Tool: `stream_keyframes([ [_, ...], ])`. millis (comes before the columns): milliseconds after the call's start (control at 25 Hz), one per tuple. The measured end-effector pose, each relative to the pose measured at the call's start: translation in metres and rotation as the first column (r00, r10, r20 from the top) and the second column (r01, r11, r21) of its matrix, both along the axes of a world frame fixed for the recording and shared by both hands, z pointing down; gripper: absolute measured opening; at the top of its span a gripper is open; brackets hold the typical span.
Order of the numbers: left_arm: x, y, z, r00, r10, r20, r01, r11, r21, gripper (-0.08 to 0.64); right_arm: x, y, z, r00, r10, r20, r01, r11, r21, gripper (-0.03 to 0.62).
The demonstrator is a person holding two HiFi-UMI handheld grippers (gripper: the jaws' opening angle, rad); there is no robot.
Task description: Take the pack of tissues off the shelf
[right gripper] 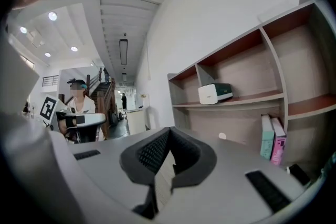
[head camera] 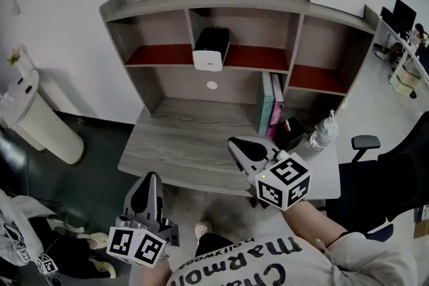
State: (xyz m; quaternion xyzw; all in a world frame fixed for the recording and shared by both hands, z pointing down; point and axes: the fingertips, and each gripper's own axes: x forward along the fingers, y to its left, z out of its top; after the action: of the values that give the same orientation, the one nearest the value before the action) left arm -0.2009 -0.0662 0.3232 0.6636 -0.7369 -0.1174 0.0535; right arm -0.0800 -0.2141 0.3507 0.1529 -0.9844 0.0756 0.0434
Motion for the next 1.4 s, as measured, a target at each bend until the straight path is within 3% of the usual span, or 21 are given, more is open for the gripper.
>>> stream_keyframes([
  [400,-0.036,-0.068,-0.026,0.98,0.196,0.046,-0.197,0.98,0.012,0.017,-0.036,-0.036,-0.028,0.992,0.113,0.048,-0.114,0.993,0.008,0.008],
  [880,-0.095,-0.118,-0.047,0.947,0.317,0.045,-0.319,0.947,0.042,0.017,-0.085,-0.073,-0.049,0.975,0.214,0.059,-0.217,0.975,0.042,0.008],
  [1400,-0.14,-0.154,-0.045,0.9,0.429,0.072,-0.432,0.901,0.027,0.017,-0.107,-0.117,-0.074,0.919,0.377,0.114,-0.388,0.917,0.095,0.008],
])
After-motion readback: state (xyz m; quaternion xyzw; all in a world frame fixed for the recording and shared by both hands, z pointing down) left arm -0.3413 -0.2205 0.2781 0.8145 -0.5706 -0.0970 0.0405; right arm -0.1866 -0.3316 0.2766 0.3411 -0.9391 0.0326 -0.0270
